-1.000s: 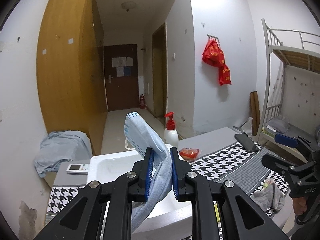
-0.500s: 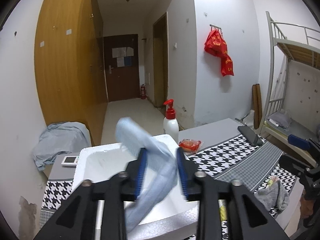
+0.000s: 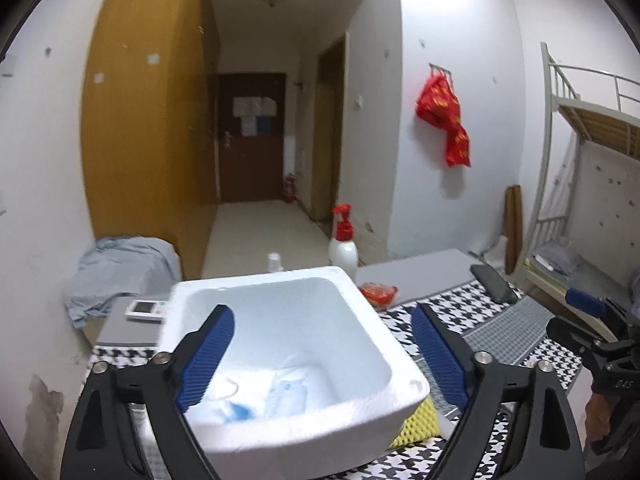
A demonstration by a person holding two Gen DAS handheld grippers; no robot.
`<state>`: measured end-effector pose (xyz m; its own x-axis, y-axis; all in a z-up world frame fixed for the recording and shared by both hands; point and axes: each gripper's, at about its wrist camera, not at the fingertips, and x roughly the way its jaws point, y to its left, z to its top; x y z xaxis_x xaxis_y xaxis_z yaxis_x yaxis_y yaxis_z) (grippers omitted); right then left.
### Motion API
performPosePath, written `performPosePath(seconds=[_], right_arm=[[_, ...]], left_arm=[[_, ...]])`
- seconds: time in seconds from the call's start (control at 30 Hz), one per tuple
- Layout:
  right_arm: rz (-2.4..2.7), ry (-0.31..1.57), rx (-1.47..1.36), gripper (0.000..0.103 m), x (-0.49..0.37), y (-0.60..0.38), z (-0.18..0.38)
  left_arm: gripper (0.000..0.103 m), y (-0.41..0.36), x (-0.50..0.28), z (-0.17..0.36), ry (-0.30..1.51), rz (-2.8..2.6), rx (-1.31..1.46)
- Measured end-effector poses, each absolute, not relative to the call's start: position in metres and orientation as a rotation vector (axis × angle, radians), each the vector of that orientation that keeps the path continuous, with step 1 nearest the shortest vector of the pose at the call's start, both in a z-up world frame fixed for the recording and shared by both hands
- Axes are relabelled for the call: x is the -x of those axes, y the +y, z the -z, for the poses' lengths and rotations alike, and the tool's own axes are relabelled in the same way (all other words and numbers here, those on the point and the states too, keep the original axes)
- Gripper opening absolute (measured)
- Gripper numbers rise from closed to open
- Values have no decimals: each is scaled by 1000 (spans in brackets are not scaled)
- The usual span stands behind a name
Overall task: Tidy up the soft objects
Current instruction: 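Lower the blue mask into the foam box and open the left gripper, then withdraw both grippers from the box and move the right gripper to the grey sock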
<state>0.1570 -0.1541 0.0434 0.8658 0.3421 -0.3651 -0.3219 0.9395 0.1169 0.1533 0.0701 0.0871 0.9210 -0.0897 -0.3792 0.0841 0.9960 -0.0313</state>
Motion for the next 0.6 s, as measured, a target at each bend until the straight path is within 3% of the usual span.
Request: performPosePath(seconds=[0.27, 0.6], right_arm=[[-330, 371, -32, 100, -140, -156, -41], [-322, 288, -1, 100, -107, -160, -43]], left_arm=[[102, 80, -79, -89, 220, -78, 0], [102, 91, -42, -53, 180, -100, 129]])
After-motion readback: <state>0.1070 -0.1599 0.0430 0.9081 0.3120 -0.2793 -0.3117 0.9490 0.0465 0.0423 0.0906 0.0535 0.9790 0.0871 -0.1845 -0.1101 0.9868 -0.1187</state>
